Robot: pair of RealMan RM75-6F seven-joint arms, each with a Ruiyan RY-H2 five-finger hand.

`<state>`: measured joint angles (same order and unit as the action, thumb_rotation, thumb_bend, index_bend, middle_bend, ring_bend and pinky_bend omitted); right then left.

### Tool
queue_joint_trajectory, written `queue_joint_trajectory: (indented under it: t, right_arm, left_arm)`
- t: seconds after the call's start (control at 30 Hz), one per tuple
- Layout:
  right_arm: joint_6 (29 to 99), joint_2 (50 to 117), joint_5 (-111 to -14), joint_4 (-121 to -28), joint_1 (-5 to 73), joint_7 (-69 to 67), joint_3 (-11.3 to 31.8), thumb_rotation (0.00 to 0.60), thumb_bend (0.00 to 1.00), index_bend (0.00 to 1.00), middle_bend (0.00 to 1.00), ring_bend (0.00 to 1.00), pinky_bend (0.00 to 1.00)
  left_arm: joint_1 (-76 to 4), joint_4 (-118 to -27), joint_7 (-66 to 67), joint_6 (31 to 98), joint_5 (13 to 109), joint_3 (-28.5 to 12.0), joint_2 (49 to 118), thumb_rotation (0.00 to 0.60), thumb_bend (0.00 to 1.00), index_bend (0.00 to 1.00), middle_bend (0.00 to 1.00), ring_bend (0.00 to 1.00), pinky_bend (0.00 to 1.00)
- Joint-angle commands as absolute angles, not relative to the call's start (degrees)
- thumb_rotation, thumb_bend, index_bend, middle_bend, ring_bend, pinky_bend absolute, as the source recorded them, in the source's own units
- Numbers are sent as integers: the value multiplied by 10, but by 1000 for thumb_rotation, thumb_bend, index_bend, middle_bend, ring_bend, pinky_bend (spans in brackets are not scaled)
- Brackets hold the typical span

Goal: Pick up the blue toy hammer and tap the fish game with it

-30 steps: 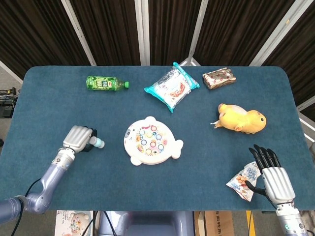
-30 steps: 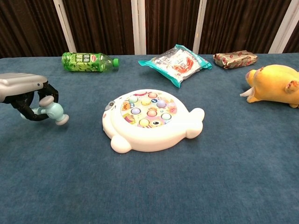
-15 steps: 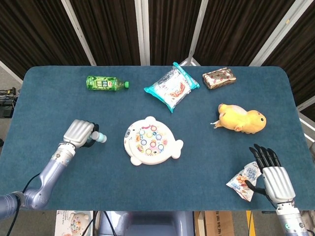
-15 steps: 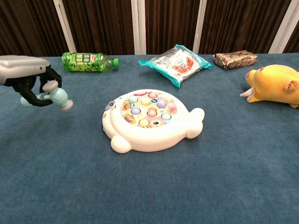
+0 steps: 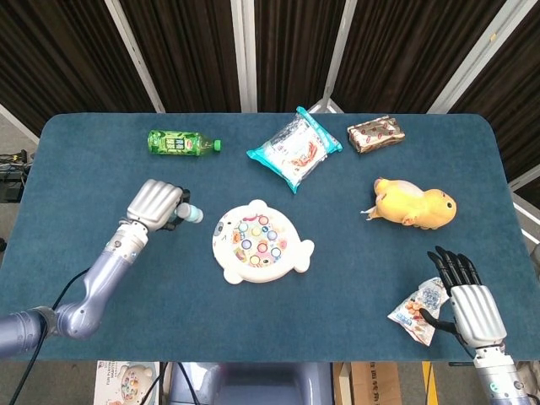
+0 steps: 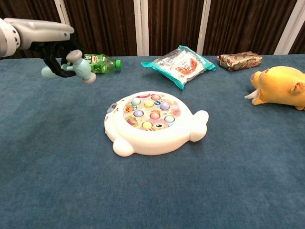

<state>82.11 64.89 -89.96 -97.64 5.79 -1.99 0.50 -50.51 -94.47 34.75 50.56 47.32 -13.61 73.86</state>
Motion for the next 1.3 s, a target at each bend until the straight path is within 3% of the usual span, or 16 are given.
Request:
queue_joint_trajectory:
  t: [0.03, 0.63, 1.3]
  right_arm:
    - [820, 648, -898, -978, 59, -23, 6, 600, 217, 0, 0, 0, 0]
    - [809, 638, -889, -985, 62, -48, 7, 600, 217, 0, 0, 0, 0]
    - [809, 635, -889, -987, 61, -54, 6, 600, 218, 0, 0, 0, 0]
  left_arm:
    - [-552, -947, 395, 496, 416, -148, 751, 600, 709, 660, 534, 487, 620]
    - [-695, -898, 509, 512, 250, -133, 848, 600, 710, 661, 535, 487, 620]
    - [-724, -879, 506, 520, 212, -105, 861, 600, 712, 661, 535, 487, 620]
